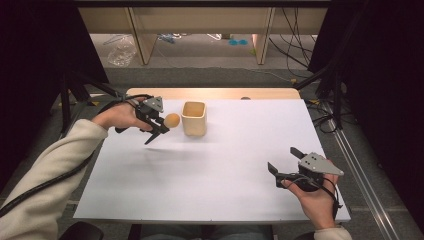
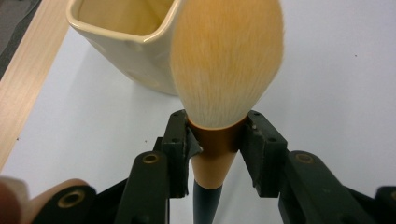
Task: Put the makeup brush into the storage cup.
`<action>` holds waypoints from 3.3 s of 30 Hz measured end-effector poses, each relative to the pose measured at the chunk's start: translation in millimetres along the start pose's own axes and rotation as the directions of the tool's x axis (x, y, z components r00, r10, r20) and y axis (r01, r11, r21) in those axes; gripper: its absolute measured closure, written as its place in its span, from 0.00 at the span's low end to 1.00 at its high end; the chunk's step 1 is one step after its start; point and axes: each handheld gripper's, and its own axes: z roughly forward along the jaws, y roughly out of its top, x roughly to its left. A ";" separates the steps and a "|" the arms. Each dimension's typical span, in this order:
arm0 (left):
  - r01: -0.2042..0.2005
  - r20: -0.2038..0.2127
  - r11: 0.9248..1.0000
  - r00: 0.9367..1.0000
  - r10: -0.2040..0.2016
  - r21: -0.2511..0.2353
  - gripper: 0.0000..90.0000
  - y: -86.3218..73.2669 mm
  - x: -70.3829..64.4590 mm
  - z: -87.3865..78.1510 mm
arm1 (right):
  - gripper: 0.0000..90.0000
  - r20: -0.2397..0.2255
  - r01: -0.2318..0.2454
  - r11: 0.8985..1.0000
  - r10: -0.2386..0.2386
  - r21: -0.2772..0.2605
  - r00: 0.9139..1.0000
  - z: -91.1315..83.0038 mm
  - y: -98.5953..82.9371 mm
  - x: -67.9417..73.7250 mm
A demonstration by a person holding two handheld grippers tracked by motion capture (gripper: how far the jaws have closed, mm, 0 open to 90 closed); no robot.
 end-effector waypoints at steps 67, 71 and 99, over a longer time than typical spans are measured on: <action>0.067 -0.053 0.989 0.996 -0.075 -0.128 0.72 15.9 3.0 -13.4 | 0.10 0.000 0.002 1.000 -0.002 0.003 1.000 -0.1 -0.2 0.1; 0.079 -0.053 0.987 0.995 -0.086 -0.137 0.72 16.7 3.1 -13.5 | 0.10 0.001 0.001 1.000 -0.001 0.007 1.000 0.1 -0.2 0.2; 0.119 -0.103 0.974 0.985 -0.141 -0.194 0.72 24.0 7.5 -20.4 | 0.10 -0.001 0.003 1.000 -0.003 -0.003 1.000 1.7 -1.2 -0.2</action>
